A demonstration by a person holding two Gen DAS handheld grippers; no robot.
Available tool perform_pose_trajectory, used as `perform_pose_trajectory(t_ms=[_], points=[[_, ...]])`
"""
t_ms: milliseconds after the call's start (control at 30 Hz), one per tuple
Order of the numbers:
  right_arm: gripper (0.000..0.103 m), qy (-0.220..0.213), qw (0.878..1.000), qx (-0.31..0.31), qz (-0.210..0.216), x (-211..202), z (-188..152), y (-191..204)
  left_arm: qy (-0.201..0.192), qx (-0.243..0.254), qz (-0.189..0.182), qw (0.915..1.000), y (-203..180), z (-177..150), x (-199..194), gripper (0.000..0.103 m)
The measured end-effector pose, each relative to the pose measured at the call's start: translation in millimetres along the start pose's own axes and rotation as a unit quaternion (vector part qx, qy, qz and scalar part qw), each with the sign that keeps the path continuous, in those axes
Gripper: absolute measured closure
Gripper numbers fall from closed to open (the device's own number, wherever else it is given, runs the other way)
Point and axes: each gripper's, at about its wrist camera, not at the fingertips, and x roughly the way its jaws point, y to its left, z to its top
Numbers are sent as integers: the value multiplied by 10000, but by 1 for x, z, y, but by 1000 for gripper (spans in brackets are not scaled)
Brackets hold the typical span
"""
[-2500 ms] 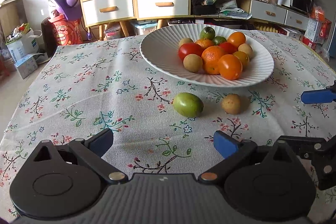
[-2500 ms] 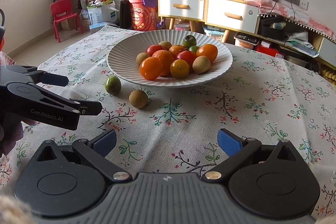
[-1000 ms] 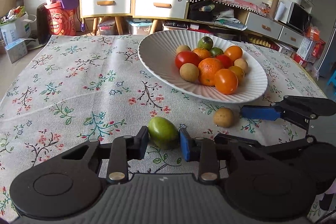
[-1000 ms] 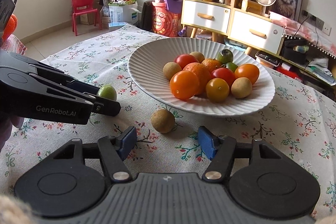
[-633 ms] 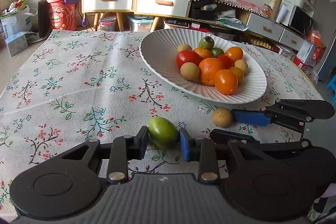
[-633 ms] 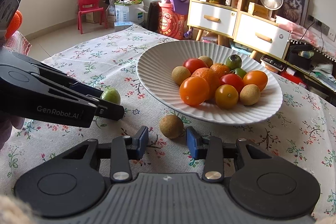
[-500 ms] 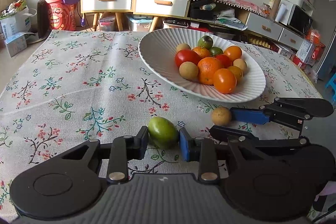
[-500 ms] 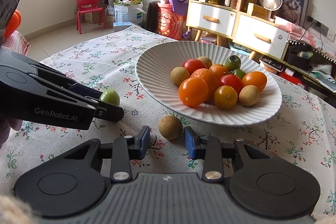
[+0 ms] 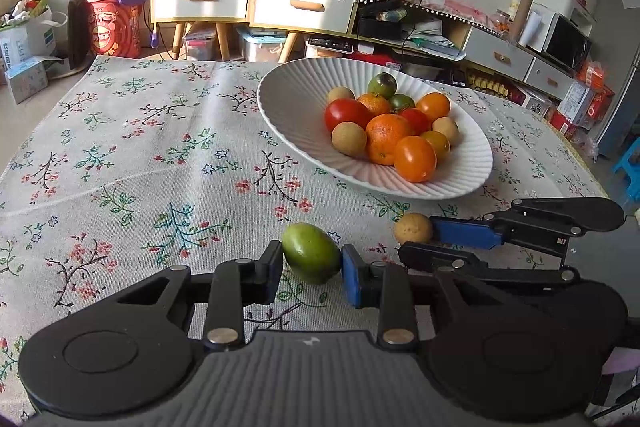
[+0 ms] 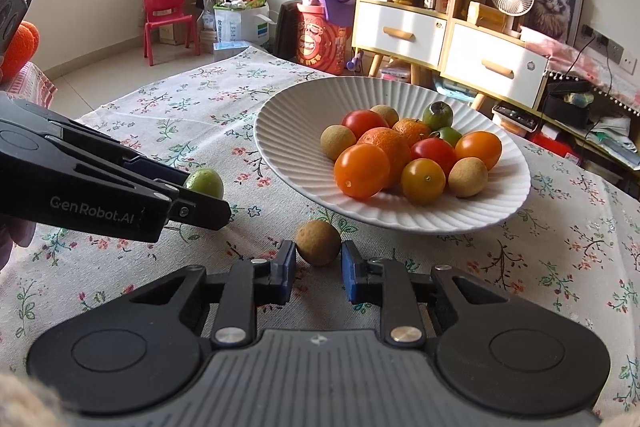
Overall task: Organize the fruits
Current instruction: 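Grasp a green tomato with the left tool while the right tool grasps a brown kiwi, then carry the green tomato and kiwi over the white plate with both tools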
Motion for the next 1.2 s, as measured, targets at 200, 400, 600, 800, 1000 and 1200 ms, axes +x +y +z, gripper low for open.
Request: perform_pose_trajectory(t_ms=[200, 400, 600, 800, 1000, 1200], points=[[81, 54, 10000, -32, 52, -8, -5, 3, -85, 20, -67, 9999, 1, 0, -6, 70], [81, -4, 9999, 16, 109, -22, -5, 1, -171, 37, -122, 9998, -4, 2, -14, 70], [81, -175, 9996, 162, 146, -33, 4, -6, -287, 2, -190, 9994, -8, 8, -24, 69], [81, -395, 9984, 397, 31, -37, 15, -23, -435, -12, -280, 9987, -12, 19, -30, 69], [81, -502, 9963, 688, -139, -36, 20, -42, -483, -20, -331, 9983, -15, 25, -26, 69], [81, -490, 9938, 965, -274, -30, 20, -56, -457, -25, -343, 9984, -20, 29, -15, 69]])
